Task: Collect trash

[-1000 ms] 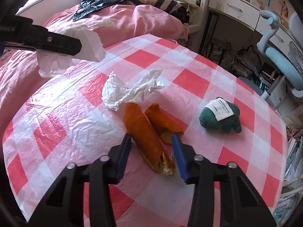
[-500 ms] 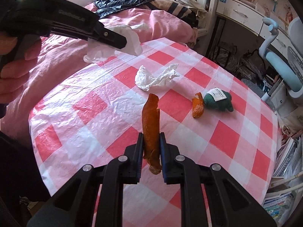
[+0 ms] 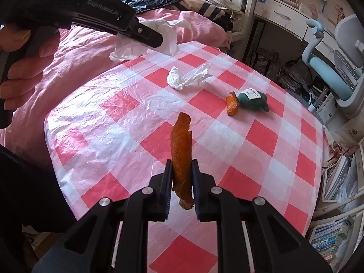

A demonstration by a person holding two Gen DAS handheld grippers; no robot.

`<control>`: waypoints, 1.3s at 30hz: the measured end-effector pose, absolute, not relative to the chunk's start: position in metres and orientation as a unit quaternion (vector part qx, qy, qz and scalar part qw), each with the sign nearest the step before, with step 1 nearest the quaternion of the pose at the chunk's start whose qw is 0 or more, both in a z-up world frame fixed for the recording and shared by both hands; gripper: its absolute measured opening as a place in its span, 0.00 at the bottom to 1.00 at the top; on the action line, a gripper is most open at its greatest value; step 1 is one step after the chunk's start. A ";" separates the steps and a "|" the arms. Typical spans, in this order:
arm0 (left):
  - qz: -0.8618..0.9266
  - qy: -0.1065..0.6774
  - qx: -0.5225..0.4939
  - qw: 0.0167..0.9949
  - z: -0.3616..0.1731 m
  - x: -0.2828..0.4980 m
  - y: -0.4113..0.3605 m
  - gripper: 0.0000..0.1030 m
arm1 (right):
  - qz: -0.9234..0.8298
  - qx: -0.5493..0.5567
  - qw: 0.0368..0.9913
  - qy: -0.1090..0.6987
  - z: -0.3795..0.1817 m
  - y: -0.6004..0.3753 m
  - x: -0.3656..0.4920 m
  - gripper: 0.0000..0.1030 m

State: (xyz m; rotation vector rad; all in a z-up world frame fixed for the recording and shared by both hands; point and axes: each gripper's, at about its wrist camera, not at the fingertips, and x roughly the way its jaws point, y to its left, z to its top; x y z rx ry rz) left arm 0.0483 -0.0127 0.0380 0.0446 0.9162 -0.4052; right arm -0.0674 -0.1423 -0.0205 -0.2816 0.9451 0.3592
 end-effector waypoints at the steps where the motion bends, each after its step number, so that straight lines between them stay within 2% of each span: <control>1: -0.193 0.439 0.021 0.877 0.039 0.048 -0.011 0.12 | 0.171 -0.137 0.865 0.452 -0.021 -0.142 -0.069 0.17; 39: -0.191 0.434 0.010 0.880 0.043 0.052 -0.005 0.12 | 0.175 -0.161 0.847 0.474 -0.042 -0.139 -0.065 0.17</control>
